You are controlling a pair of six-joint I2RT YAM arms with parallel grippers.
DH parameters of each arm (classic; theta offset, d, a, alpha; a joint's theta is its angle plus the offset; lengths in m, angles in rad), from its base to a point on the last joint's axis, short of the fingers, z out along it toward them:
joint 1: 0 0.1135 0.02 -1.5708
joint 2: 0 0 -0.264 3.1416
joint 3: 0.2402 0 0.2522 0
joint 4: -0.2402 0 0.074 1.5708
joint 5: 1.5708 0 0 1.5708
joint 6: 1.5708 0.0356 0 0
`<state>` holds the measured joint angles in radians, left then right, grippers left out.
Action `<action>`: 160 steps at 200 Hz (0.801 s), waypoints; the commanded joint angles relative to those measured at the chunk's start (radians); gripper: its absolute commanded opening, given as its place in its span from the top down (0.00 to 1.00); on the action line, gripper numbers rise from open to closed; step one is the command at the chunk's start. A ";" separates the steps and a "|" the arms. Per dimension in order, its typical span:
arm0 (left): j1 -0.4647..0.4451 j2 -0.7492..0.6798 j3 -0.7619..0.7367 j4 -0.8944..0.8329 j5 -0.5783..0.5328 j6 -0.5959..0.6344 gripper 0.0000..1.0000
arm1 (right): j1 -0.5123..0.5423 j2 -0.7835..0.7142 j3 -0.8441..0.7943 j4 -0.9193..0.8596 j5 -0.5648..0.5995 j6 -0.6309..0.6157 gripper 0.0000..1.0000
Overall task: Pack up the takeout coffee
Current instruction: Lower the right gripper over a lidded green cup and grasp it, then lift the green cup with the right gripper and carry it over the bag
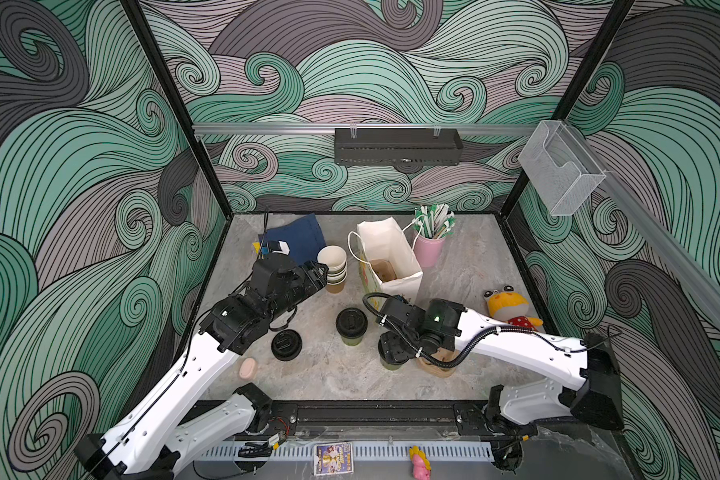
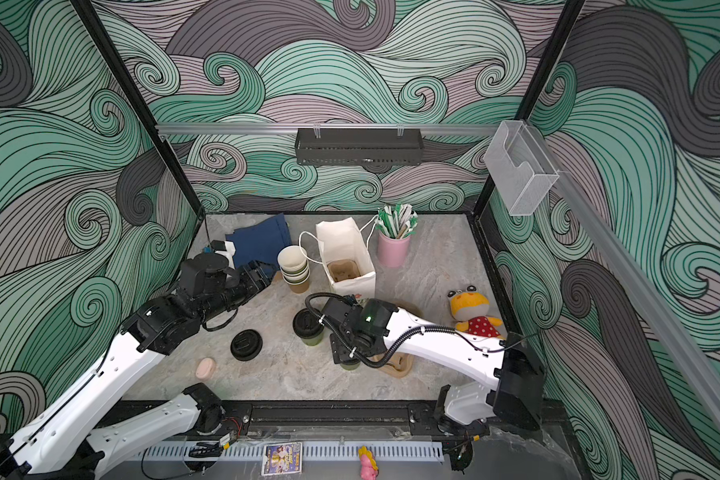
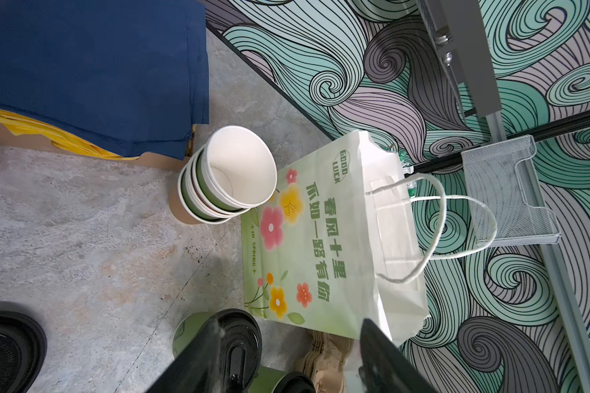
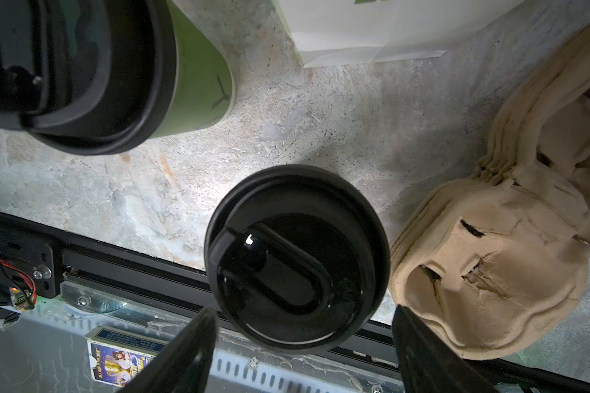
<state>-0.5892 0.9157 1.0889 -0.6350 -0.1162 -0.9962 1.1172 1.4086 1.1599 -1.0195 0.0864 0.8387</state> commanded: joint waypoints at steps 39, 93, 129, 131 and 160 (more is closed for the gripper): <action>0.011 0.020 0.026 0.006 0.016 0.006 0.33 | -0.011 0.044 0.047 -0.006 0.015 -0.027 0.21; 0.011 0.025 0.023 0.004 0.021 0.004 0.33 | -0.029 0.070 0.060 -0.003 0.007 -0.047 0.21; 0.010 0.026 0.025 0.007 0.020 0.006 0.33 | -0.030 0.082 0.051 -0.002 0.001 -0.041 0.24; 0.011 0.026 0.025 0.006 0.021 0.006 0.33 | -0.029 0.084 0.050 -0.002 0.001 -0.041 0.24; 0.010 0.028 0.025 0.005 0.021 0.008 0.33 | -0.029 0.102 0.047 -0.004 -0.009 -0.039 0.23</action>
<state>-0.5892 0.9409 1.0901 -0.6350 -0.1005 -0.9958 1.0935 1.4841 1.1984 -1.0096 0.0811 0.7925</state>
